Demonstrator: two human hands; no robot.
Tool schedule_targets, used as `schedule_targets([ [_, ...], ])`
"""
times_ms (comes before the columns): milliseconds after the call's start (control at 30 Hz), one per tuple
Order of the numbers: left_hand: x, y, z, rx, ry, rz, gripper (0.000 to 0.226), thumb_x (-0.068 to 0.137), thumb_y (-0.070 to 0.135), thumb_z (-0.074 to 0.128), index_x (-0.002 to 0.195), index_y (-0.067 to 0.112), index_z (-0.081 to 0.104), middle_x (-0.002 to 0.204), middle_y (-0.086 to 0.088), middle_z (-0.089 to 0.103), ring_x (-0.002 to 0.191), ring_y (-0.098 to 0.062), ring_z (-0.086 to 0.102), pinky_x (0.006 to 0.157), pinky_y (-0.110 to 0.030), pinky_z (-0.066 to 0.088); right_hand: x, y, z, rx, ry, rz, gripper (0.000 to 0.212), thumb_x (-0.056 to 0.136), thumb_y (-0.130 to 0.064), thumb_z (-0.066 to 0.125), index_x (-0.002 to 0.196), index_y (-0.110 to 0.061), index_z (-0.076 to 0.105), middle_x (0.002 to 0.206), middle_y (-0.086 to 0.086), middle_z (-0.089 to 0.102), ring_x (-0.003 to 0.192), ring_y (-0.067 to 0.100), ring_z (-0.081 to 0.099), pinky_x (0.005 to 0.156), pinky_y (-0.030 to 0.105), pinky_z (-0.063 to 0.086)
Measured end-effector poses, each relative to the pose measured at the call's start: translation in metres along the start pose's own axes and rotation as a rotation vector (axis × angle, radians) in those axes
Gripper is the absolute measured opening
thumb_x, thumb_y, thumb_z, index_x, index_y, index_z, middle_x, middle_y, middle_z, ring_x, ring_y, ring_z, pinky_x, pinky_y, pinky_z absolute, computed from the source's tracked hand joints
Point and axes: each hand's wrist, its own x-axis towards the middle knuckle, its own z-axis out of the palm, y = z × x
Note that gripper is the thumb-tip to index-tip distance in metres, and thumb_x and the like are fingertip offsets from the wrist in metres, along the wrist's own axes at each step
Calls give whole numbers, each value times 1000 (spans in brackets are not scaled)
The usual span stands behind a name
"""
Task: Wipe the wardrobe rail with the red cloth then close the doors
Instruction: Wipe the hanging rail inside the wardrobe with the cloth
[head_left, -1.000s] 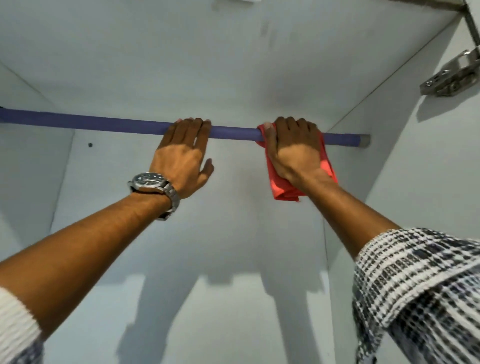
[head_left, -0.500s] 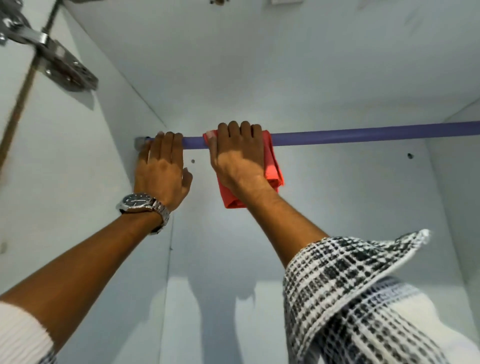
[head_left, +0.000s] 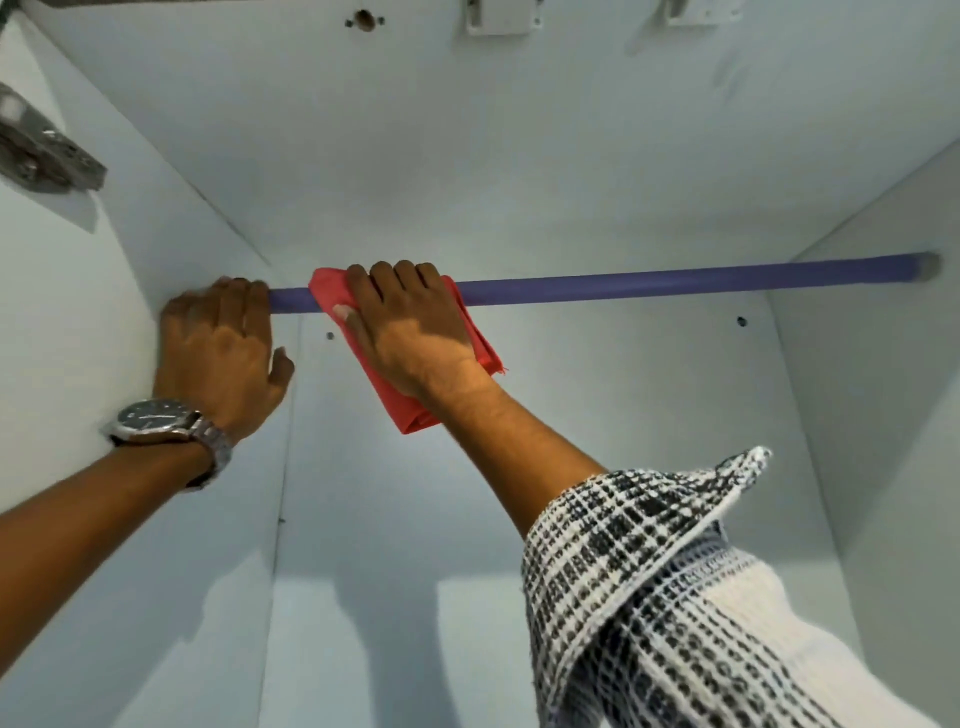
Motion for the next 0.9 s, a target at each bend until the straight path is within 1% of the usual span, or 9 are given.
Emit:
schedule_targets([
  [100,5,34,-18,-46,-23,20,66,81,34,47,133,-7,43,124,-33,55,108,-49,53,93,-58,42,-28,47,-8,23,6,35,50,110,-45,31,145,-14,47,130,7,63,114,29,59,106,43,42],
  [267,23,137,-37,-245,80,288,63,90,32,51,141,-4,42,137,-27,53,128,-44,48,113,-53,37,-77,143,-35,-27,-42,87,56,106,-51,33,144,-13,48,127,8,62,114,33,56,104,43,38],
  [400,40,234,-56,-316,64,362,71,91,33,57,148,-1,33,147,-23,45,135,-40,42,119,-50,29,-134,236,-68,-27,-68,203,64,98,-62,45,137,-12,54,124,11,63,112,35,57,104,45,41],
  [500,45,312,-76,-341,37,413,82,90,40,56,154,3,20,161,-17,27,142,-35,34,121,-49,24,-165,300,-95,-71,-186,299,71,89,-68,58,134,-13,54,124,12,62,114,36,57,105,46,42],
  [600,53,376,-93,-363,-37,380,86,92,44,55,157,9,11,166,-12,14,145,-32,28,123,-51,21,-183,345,-119,-89,-319,373,66,85,-47,71,136,-11,50,130,14,61,117,36,56,108,45,43],
  [667,59,402,-107,-369,-83,394,89,92,46,57,157,13,7,167,-9,10,147,-30,26,122,-54,19,-183,357,-133,-85,-411,422,66,85,-33,72,141,-9,47,136,17,57,124,37,54,113,46,41],
  [733,61,412,-112,-363,-156,400,94,92,47,58,157,19,-4,168,-5,1,152,-28,15,123,-59,11,-174,355,-140,25,-464,473,63,87,-24,69,144,-9,44,138,19,56,126,39,53,113,47,43],
  [800,58,412,-116,-387,-179,396,98,93,46,61,157,22,-9,168,-3,-7,155,-26,4,122,-61,6,-165,350,-148,188,-476,537,57,90,-17,65,141,-10,43,120,18,60,110,39,61,96,44,53],
  [900,27,413,-139,-564,-99,365,97,90,45,66,158,20,1,168,-6,1,155,-27,4,124,-58,14,-183,335,-177,397,-495,583,55,91,-13,61,139,-10,33,100,7,57,84,29,63,63,27,47],
])
